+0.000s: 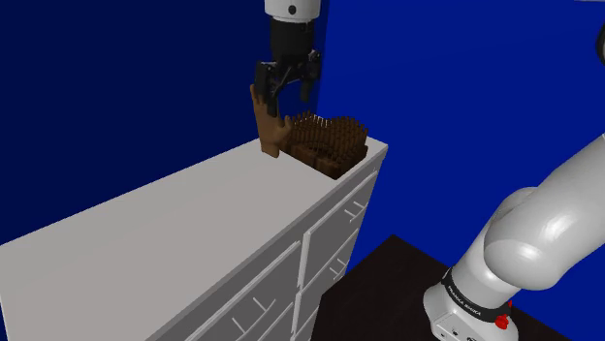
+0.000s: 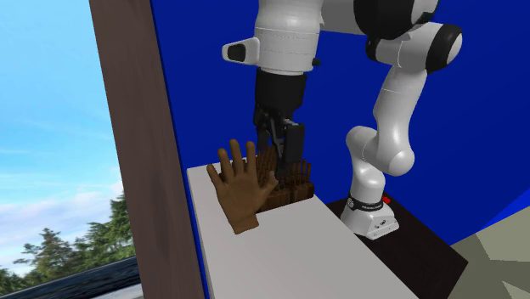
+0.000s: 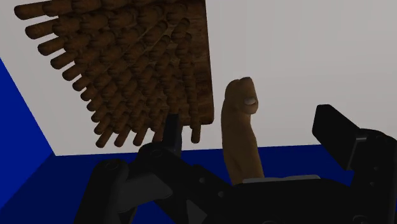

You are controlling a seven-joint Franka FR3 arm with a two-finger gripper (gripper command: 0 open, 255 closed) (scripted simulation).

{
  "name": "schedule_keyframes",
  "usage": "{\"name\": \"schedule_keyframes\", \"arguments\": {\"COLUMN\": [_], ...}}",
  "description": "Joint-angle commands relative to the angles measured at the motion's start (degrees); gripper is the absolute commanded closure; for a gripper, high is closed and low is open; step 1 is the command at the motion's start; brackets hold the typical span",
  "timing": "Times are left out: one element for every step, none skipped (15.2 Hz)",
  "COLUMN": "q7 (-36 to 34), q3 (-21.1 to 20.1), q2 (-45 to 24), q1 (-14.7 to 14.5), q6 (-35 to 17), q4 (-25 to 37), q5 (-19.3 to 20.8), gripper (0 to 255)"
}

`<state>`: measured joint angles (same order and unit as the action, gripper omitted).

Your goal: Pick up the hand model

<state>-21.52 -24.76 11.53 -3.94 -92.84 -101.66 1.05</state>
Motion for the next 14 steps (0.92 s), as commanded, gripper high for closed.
{"name": "schedule_keyframes", "arguments": {"q7": [-0.2,-0.3,-0.3,-0.3,-0.3,-0.3,-0.3,-0.3,-0.3,-0.3,-0.3,-0.3,-0.3,-0.3], "q3": [-0.2,-0.1,-0.1,-0.1,-0.1,-0.1,-0.1,-0.1,-0.1,-0.1,-0.1,-0.1,-0.1,-0.1], "q2": [-0.1,0.1,0.2,0.3,0.5,0.5,0.5,0.7,0.6,0.6,0.6,0.6,0.6,0.6], "q1": [-0.1,-0.1,-0.1,-0.1,-0.2,-0.2,-0.2,-0.2,-0.2,-0.2,-0.2,-0.2,-0.2,-0.2], "q6": [-1.5,-2.3,-3.1,-3.9,-4.6,-5.1,-5.1,-5.1,-5.2,-5.2,-5.2,-5.2,-5.2,-5.2], "q4": [-1.5,-2.4,-3.3,-4.2,-5.1,-5.6,-5.6,-5.8,-5.7,-5.7,-5.8,-5.8,-5.8,-5.8], "q5": [0.1,0.0,-0.1,-0.1,-0.2,-0.2,-0.2,-0.2,-0.2,-0.2,-0.2,-0.2,-0.2,-0.2], "gripper": [0,0,0,0,0,0,0,255,255,255,255,255,255,255]}}
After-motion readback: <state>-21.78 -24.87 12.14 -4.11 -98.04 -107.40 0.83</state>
